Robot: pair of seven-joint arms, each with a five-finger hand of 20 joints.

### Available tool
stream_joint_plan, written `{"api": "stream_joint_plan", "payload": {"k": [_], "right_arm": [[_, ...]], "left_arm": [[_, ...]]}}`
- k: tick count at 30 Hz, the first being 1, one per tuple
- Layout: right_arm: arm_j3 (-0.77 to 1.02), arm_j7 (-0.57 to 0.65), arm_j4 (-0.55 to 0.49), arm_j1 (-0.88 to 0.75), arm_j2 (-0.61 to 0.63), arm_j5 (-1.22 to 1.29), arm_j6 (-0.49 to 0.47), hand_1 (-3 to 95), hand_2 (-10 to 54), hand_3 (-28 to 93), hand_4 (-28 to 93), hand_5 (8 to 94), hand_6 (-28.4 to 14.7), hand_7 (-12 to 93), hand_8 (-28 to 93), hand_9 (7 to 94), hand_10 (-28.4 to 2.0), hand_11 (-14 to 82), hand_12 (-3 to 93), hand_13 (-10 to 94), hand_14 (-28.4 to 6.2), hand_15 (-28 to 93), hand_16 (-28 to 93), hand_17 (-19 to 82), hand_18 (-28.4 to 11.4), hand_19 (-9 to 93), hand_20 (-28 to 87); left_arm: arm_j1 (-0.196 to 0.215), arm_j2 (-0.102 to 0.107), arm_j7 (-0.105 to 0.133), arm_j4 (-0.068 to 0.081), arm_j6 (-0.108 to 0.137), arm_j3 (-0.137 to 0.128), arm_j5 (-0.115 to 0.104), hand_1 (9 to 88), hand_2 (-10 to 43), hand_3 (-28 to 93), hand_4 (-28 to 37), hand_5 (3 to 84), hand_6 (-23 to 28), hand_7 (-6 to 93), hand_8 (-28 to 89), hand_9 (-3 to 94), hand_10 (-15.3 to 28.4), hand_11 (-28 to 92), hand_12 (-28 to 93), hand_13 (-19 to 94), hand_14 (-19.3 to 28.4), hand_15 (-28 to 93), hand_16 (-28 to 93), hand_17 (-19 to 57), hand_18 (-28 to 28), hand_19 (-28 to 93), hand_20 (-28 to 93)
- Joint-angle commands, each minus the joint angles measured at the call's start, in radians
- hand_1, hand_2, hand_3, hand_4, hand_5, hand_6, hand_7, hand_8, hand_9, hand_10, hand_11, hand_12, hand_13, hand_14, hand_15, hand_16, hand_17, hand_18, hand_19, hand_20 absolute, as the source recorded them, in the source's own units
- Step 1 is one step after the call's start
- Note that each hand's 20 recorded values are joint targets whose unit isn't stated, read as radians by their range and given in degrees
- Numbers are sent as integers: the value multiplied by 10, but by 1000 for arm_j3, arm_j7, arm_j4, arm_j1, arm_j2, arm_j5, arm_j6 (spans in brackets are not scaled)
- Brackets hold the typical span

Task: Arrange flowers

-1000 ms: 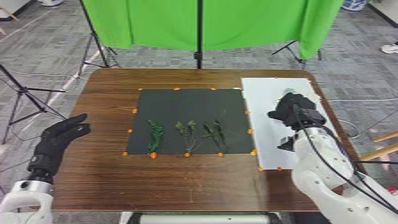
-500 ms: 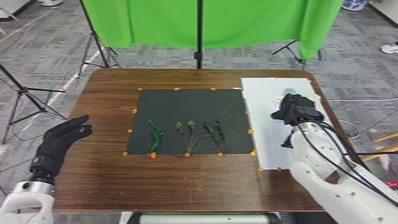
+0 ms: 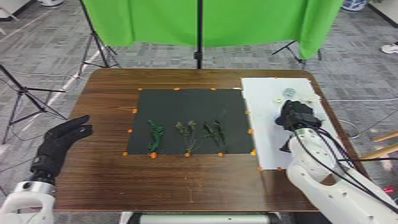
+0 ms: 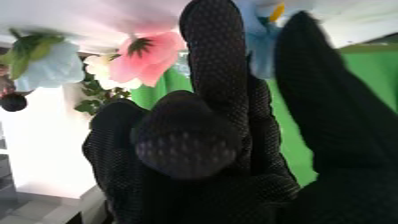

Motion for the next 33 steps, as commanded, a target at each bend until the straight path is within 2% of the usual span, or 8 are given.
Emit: {"api": "stream_joint_plan", "payload": {"k": [1,10,17,20,24,28,32,33], "right_arm": [[-45,-13,11,-15,-11,-65,122,595,-95,495,-112,744,-27,162,109,925,-100,198,361,937,2,635,280,700,-116,932,574],[-48,-23,-49,0,-2,-89,193,639,-95,520,-122,800,-22,244,170,937,-85,227,387,937,10,666,273,714,-115,932,596],[-94,-103,-143,103,0,-45,206,637,-95,530,-125,801,-22,251,166,937,-81,237,384,937,11,668,272,715,-114,932,598],[-169,-151,-143,206,-25,-4,195,636,-95,533,-128,801,-22,253,165,937,-82,241,383,937,11,667,273,715,-114,932,598],[-270,-231,-112,315,-102,55,173,633,-95,539,-131,800,-21,256,165,937,-80,241,382,937,11,667,275,712,-115,932,601],[-385,-299,-69,412,-184,85,148,629,-95,547,-140,801,-19,258,163,937,-79,237,384,937,11,664,278,710,-115,932,603],[-475,-357,-26,472,-268,104,101,627,-95,553,-149,801,-16,261,160,937,-78,235,387,937,11,662,282,708,-116,932,605],[-495,-373,-16,483,-283,103,101,626,-95,555,-151,801,-15,263,159,937,-78,236,385,937,11,661,284,707,-116,932,606]], "left_arm": [[-2,1,-20,6,-17,-1,4,332,-62,649,-156,440,58,119,-58,433,137,218,132,344,181,231,14,43,149,104,186],[-3,8,-23,9,-23,-3,3,332,-61,649,-158,440,58,118,-59,432,138,220,132,344,181,230,14,41,150,106,186],[30,9,-21,-1,-14,-32,-15,332,-60,647,-156,440,58,116,-58,432,138,219,132,344,180,229,14,41,150,107,185],[47,6,-8,-7,19,-47,-42,328,-55,646,-158,440,59,116,-58,432,139,219,131,344,182,229,13,42,150,106,184],[62,6,5,-8,32,-67,-54,313,-29,648,-168,443,60,114,-58,435,141,215,130,348,183,227,12,49,146,97,179],[39,7,30,3,77,-47,-78,295,26,665,-213,451,60,113,-57,442,143,217,131,359,184,230,6,59,139,91,177],[31,8,55,21,132,-28,-126,274,134,674,-274,460,57,119,-61,456,145,224,127,367,186,232,-1,73,132,95,179],[29,7,67,29,150,-24,-135,263,191,662,-279,466,55,123,-62,462,146,226,125,371,186,233,-3,78,130,100,180]]}}
